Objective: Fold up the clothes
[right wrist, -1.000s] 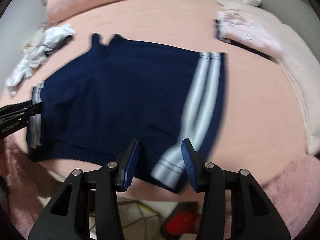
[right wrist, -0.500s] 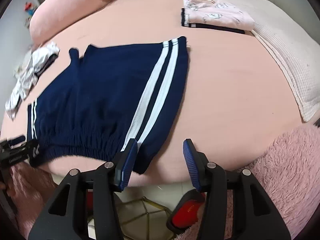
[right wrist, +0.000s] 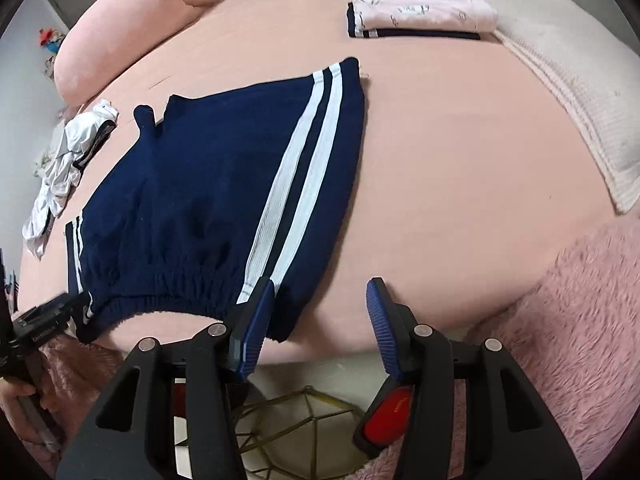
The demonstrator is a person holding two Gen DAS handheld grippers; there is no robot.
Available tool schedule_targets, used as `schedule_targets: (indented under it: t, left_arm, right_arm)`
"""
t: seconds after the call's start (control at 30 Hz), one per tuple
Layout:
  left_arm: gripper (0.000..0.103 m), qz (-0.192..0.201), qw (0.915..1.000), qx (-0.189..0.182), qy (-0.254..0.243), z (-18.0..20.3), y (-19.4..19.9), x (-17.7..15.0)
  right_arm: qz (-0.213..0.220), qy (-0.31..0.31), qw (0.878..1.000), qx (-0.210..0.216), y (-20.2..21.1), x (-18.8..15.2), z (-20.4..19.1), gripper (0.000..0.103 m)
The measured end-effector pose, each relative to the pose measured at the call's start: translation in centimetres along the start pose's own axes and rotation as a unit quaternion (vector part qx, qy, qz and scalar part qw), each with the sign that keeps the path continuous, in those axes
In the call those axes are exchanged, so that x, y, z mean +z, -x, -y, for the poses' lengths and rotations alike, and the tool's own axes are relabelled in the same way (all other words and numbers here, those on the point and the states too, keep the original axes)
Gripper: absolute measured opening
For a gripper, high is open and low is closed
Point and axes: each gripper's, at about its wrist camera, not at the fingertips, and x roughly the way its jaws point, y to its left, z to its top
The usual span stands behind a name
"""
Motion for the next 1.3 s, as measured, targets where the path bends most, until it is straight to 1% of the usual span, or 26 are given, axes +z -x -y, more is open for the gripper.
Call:
schedule_targets:
  t: [0.13, 0.2, 0.27, 0.3, 0.37, 0.4, 0.43, 0.5, 0.63, 0.73, 0.77, 0.8, 0.87, 0.97, 1.03, 1.07, 1.13, 1.17, 1.2, 1.23, 1.27, 1.3]
  left_arm:
    - [0.075, 0.002, 0.9993, -0.037, -0.006, 1.3, -0.6, 0.6]
    - [0.075, -0.012, 0.999, -0.039, -0.016, 1.5, -2.1, 1.3]
    - [0.075, -0.014, 0.999, -0.036, -0.022, 2.1, -2.4, 1.0]
    - [0.075, -0.014, 0.999, -0.035, -0.023, 2.3, -2.5, 1.1]
    - [0.075, -0.013, 0.999, -0.037, -0.02, 2.8, -2.1, 0.6]
    - [0.075, -0.012, 0.999, -0.04, -0.015, 3.1, -1.6, 0.1]
    - [0.075, -0.012, 0.999, -0.042, -0.01, 3.0, -1.6, 0.1]
    - [0.075, -0.005, 0.9992, -0.04, 0.001, 2.9, -0.6, -0.3]
    - [0.075, 0.014, 0.9993, -0.03, 0.014, 1.8, 0.1, -0.1]
    - [0.075, 0.006, 0.9979, -0.054, 0.036, 1.2, -0.1, 0.1]
    - [0.075, 0.005, 0.9979, -0.054, 0.036, 1.2, 0.0, -0.1]
    - [0.075, 0.006, 0.9986, -0.044, 0.029, 1.2, 0.1, -0.1]
    - [0.075, 0.009, 0.9994, -0.026, 0.02, 1.2, 0.3, -0.1]
    - [0.075, 0.012, 0.999, -0.029, 0.032, 0.2, 0.7, 0.0]
    - [0.075, 0.008, 0.9977, -0.042, 0.053, -0.5, 0.6, 0.1]
    - [0.075, 0.007, 0.998, -0.043, 0.045, -0.1, 0.5, 0.0]
    - [0.075, 0.003, 0.9985, -0.047, 0.027, 0.5, 0.3, 0.0]
    - [0.075, 0.001, 0.9986, -0.049, 0.018, 0.9, 0.2, -0.1]
    - [0.075, -0.001, 0.9987, -0.05, 0.009, 1.3, 0.1, -0.1]
    - [0.075, -0.02, 0.9994, -0.019, -0.022, 2.2, -0.7, -0.4]
    - [0.075, -0.035, 0.9985, -0.001, -0.042, 2.7, -1.4, -0.8]
    - [0.075, -0.05, 0.9967, 0.017, -0.061, 3.3, -2.1, -1.1]
  right_arm:
    - [-0.014, 0.016, 1.0, -0.014, -0.5, 0.0, -0.3, 0.049]
    - [-0.015, 0.02, 1.0, -0.015, -0.6, 0.0, -0.4, 0.05]
    - [-0.016, 0.023, 0.999, -0.016, -0.8, 0.0, -0.5, 0.05]
    - [-0.017, 0.021, 1.0, -0.007, -0.8, 0.1, -0.3, 0.052]
    - [-0.025, 0.0, 0.998, 0.051, -0.5, 0.0, 0.8, 0.051]
    - [-0.029, -0.009, 0.997, 0.077, -0.5, 0.0, 1.2, 0.046]
    - [-0.032, -0.015, 0.995, 0.094, -0.6, 0.0, 1.3, 0.043]
    - [-0.038, -0.018, 0.993, 0.106, -0.8, 0.1, 1.3, 0.042]
    - [-0.04, -0.041, 0.992, 0.112, -1.3, 0.4, 1.8, 0.042]
    - [-0.043, -0.05, 0.991, 0.12, -2.3, 0.9, 1.6, 0.043]
    - [-0.043, -0.048, 0.991, 0.119, -2.1, 1.0, 1.6, 0.03]
    - [-0.042, -0.044, 0.992, 0.114, -1.9, 1.1, 1.6, 0.013]
    - [-0.042, -0.038, 0.993, 0.106, -1.3, 1.7, 1.6, 0.013]
    - [-0.047, -0.026, 0.993, 0.101, -0.3, 2.8, 1.3, 0.013]
    - [-0.051, -0.019, 0.993, 0.101, 0.2, 3.1, 1.0, 0.013]
    - [-0.052, -0.023, 0.993, 0.105, 0.4, 3.2, 1.0, 0.014]
    - [-0.054, -0.052, 0.991, 0.112, 0.3, 3.2, 1.5, 0.02]
    - [-0.059, -0.069, 0.989, 0.114, -0.2, 3.1, 1.8, 0.035]
    - [-0.067, -0.078, 0.988, 0.115, -1.0, 2.9, 2.2, 0.044]
    - [-0.076, -0.087, 0.987, 0.115, -1.9, 2.6, 2.5, 0.047]
    - [-0.078, -0.09, 0.986, 0.113, -2.4, 2.5, 2.7, 0.043]
    - [-0.072, -0.08, 0.988, 0.108, -2.3, 2.6, 2.6, 0.041]
